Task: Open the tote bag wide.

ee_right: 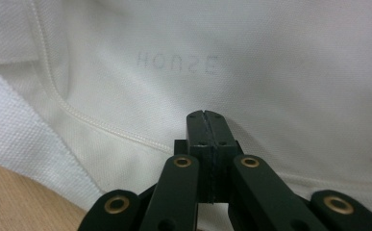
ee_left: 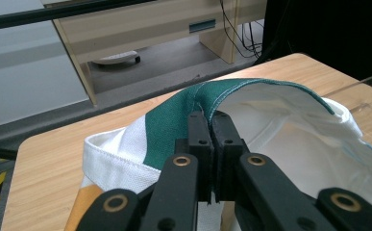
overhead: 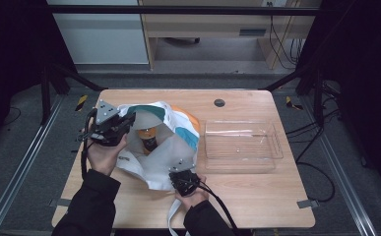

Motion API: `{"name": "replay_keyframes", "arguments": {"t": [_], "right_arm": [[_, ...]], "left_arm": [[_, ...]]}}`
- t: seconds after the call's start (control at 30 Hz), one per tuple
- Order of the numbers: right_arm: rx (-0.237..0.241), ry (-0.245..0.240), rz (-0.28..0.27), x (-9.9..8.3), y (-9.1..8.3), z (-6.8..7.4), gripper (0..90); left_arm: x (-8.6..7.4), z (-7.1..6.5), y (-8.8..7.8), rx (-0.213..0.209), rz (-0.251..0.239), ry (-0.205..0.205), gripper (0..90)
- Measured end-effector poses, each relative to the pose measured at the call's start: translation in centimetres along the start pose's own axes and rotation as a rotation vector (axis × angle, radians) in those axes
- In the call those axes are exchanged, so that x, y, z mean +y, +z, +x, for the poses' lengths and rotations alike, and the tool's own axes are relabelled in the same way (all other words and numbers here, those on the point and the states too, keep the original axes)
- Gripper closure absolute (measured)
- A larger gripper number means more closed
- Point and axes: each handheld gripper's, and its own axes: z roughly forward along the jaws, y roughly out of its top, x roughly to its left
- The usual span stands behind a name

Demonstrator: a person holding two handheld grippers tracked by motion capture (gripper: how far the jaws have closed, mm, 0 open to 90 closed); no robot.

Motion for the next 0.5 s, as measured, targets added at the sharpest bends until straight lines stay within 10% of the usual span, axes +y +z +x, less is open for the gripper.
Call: {"name": "replay_keyframes", "arguments": {"t": [0.5], "right_arm": [[-0.003,-0.020,-0.003,0.0,0.0,-0.1,90.0]], "left_arm": [[0.7,1.0,1.5,0.037,-0.019,-0.029,88.4]]}}
